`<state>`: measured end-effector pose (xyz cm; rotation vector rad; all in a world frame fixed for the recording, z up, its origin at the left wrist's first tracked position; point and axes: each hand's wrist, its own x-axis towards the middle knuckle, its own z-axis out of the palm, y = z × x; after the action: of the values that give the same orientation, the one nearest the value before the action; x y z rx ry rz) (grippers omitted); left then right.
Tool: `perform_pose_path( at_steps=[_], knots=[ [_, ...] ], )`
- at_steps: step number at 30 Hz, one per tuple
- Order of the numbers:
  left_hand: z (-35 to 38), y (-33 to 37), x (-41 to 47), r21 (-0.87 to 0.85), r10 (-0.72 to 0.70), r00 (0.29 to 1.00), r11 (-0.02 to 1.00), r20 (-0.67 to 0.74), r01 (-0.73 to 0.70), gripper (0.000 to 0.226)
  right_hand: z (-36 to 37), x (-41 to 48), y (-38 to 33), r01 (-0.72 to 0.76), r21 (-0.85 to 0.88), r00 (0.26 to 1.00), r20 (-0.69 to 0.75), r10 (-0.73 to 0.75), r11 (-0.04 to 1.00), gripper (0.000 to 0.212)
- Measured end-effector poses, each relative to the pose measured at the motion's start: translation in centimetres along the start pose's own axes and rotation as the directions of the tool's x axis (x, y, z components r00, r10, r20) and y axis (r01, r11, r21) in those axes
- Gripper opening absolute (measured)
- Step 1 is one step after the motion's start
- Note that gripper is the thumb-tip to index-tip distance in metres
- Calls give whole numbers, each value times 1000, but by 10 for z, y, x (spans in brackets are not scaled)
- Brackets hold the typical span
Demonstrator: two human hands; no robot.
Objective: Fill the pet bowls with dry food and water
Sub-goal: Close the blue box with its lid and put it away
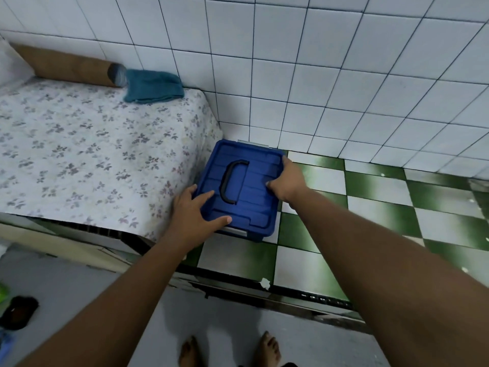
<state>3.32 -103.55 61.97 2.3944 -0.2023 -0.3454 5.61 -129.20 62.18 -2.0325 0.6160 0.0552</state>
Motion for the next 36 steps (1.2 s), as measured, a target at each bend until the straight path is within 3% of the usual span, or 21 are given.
perform_pose_path(
  at_steps=[4,6,8,11,13,15,19,30,33,36],
  knots=[
    [-2,0,5,42,-4,999,999,35,3,88,0,12,-5,-34,-176,999,24,39,984,60],
    [-3,-2,7,198,71,996,977,45,-79,89,-1,15,-12,-41,-313,998,26,52,949,51],
    [-3,-4,11,351,178,983,918,54,-186,90,-5,18,-22,-27,-462,998,33,48,887,57],
    [-4,-5,16,399,241,963,876,120,-269,98,-10,25,-37,17,-598,999,44,11,801,93],
    [-6,-8,17,391,259,953,870,156,-300,111,-11,32,-44,51,-589,998,68,-13,806,101],
    [-10,-15,16,390,255,940,861,229,-328,124,-8,40,-47,76,-545,997,54,-56,835,94],
    [-16,-25,18,549,251,885,708,392,-444,131,-3,57,-46,95,-485,993,-12,-116,869,88],
    [10,-37,25,569,424,891,698,160,-435,119,0,101,-46,33,-276,999,7,-32,961,117],
    [12,-35,29,554,448,886,710,122,-435,117,1,106,-42,-6,-141,995,99,20,990,112],
    [12,-38,32,533,487,868,709,103,-461,112,2,109,-44,8,-150,986,165,17,989,95]
  ],
)
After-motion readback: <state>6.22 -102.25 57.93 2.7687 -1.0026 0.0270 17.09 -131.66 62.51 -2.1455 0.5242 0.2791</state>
